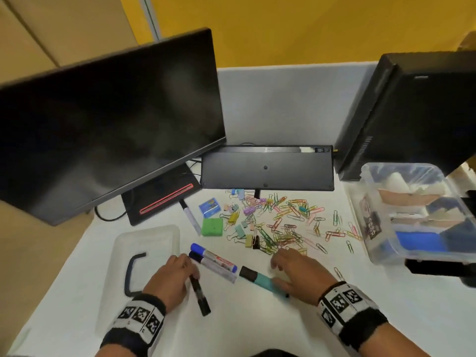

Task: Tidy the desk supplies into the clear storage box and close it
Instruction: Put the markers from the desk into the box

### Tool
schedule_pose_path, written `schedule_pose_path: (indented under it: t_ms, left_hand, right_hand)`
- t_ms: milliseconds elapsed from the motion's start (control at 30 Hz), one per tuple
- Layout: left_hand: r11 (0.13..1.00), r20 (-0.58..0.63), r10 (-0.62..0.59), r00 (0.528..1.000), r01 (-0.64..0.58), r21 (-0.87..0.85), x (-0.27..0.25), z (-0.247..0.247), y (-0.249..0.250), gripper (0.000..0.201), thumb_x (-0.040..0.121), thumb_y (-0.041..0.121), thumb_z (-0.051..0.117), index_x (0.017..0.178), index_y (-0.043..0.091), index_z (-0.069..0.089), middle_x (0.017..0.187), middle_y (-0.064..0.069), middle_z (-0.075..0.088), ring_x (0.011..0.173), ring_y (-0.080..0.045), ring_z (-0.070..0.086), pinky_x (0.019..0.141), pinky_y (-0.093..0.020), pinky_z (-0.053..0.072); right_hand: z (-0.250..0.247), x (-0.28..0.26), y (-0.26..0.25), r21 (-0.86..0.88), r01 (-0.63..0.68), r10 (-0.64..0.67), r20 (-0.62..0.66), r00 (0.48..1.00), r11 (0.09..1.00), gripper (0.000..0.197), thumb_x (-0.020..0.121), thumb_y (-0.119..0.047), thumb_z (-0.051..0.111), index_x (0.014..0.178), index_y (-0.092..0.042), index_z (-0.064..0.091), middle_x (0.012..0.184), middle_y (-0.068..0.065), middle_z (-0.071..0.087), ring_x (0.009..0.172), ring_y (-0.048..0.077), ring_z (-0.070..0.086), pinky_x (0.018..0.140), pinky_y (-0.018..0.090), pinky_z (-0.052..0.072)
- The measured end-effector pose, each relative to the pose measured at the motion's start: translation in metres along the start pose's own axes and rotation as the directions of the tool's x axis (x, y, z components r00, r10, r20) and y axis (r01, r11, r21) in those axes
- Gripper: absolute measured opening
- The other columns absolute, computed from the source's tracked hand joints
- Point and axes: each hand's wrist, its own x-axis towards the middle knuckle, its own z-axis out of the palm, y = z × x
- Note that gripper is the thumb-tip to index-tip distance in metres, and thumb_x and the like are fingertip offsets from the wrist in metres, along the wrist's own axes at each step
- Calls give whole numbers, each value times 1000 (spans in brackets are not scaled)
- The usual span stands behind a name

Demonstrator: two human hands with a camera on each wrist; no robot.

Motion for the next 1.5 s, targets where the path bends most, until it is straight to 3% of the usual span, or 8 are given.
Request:
schedule_pose_path:
  t_ms: [133, 300, 567, 733, 900, 1100, 1233, 1500]
  left_hand:
    - [997, -33, 78, 996, -77, 29, 6, 8, -9, 37, 79, 7, 55, 108, 30, 59, 112, 9, 47, 105, -14, 46, 79, -20, 39]
    - [977, -23, 152, 988, -147, 158, 14, 11, -18, 37, 51, 17, 81, 78, 34, 61, 86, 11, 55, 76, -13, 55, 54, -19, 41]
    - [975, -84, 217, 973, -220, -31, 20, -8, -15, 20, 84, 22, 63, 103, 29, 61, 108, 11, 52, 99, -14, 45, 76, -24, 41]
    - [956, -183, 186, 965, -221, -191, 40, -31, 3, 20, 90, 31, 58, 110, 31, 56, 108, 15, 51, 101, -6, 40, 84, -20, 39]
    - [950, -234, 166, 958, -219, -223, 62, -44, 36, 19, 93, 32, 53, 112, 28, 55, 105, 12, 51, 98, -8, 45, 82, -22, 39]
    - [937, -242, 148, 959, -214, -277, 73, -38, 69, 19, 93, 37, 52, 109, 28, 54, 100, 12, 52, 88, -7, 55, 78, -24, 47]
    - [929, -234, 133, 963, -204, -309, 75, -29, 86, 17, 92, 37, 52, 107, 29, 55, 97, 15, 52, 84, -3, 55, 74, -24, 48]
    - [928, -238, 136, 962, -208, -309, 70, -24, 109, 13, 94, 35, 49, 105, 31, 53, 97, 12, 51, 81, 0, 51, 68, -17, 43]
  right_hand:
    - [30, 17, -15, -76, -72, 81, 115, 990, 995, 38, 88, -42, 55, 119, -22, 45, 120, -1, 44, 104, 20, 47, 78, 34, 46]
    - [43, 19, -23, -8, -201, 201, 79, 976, 979, 27, 87, -31, 52, 111, -21, 46, 111, -1, 49, 94, 17, 49, 74, 30, 45]
    - [22, 6, -16, 246, -297, 291, 63, 955, 923, 14, 92, -34, 51, 101, -28, 43, 89, -5, 60, 76, 14, 56, 66, 29, 46]
    - [-37, -9, -6, 406, -269, 348, -133, 928, 873, 17, 97, -30, 48, 113, -28, 48, 93, -4, 60, 73, 6, 54, 63, 21, 43]
    - [-112, -41, 24, 360, -380, 504, -371, 780, 852, 29, 97, -19, 46, 125, -18, 53, 109, -1, 42, 94, 14, 48, 88, 27, 40]
    - [-171, -95, 81, 390, -533, 644, -612, 460, 751, 20, 90, -15, 60, 110, -12, 60, 101, 8, 62, 89, 24, 58, 77, 33, 46]
    - [-181, -109, 123, 495, -599, 762, -542, 354, 630, 16, 89, -14, 62, 104, -10, 59, 91, 7, 59, 79, 20, 55, 70, 31, 42]
    - [-170, -72, 210, 583, -713, 884, -21, 467, 390, 35, 87, 1, 59, 122, 6, 55, 112, 20, 61, 89, 25, 60, 72, 32, 54]
